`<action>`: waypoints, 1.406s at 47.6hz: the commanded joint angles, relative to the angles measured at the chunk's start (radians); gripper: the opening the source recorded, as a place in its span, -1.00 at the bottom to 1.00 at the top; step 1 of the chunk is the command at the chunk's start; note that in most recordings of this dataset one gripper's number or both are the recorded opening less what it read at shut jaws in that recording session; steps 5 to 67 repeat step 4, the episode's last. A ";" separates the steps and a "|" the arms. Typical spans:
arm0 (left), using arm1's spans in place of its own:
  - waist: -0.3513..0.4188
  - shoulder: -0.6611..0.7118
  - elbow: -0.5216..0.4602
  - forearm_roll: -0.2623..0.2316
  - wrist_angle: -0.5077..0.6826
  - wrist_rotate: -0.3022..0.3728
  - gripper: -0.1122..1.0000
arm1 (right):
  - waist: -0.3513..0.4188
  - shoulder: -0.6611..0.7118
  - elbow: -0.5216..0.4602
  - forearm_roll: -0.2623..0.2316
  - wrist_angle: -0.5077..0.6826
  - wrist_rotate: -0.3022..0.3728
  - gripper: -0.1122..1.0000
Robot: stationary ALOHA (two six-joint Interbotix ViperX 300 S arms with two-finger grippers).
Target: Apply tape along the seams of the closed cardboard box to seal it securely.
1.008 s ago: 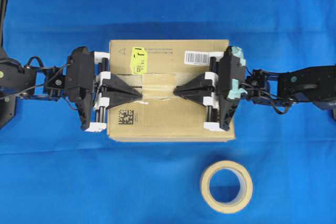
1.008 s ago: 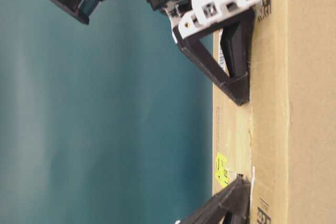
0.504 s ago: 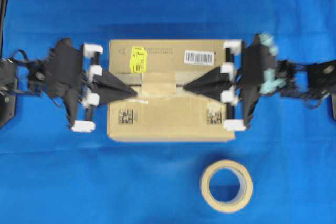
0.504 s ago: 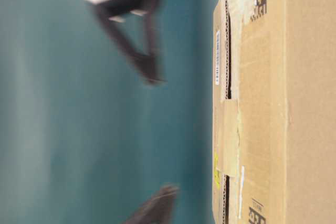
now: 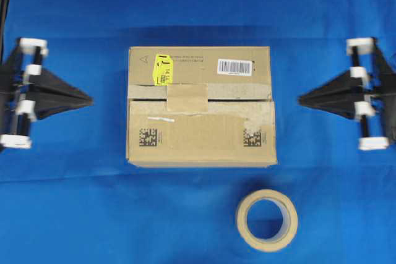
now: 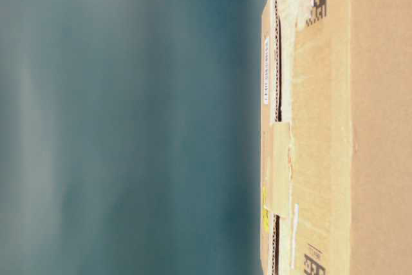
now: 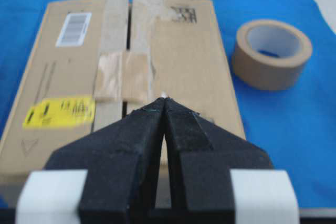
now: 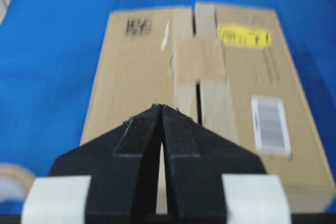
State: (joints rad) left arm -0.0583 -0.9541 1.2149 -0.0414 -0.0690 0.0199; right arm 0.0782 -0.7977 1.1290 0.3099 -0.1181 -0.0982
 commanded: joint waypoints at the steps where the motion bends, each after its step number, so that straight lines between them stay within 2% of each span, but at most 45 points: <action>1: 0.000 -0.103 0.023 0.003 0.052 0.000 -0.78 | 0.000 -0.072 0.034 -0.003 0.026 -0.002 -0.84; 4: -0.002 -0.161 0.044 0.005 0.100 0.003 -0.78 | 0.002 -0.114 0.064 -0.003 0.044 -0.002 -0.84; 67: -0.002 -0.161 0.044 0.005 0.100 0.003 -0.78 | 0.002 -0.114 0.064 -0.003 0.044 -0.002 -0.84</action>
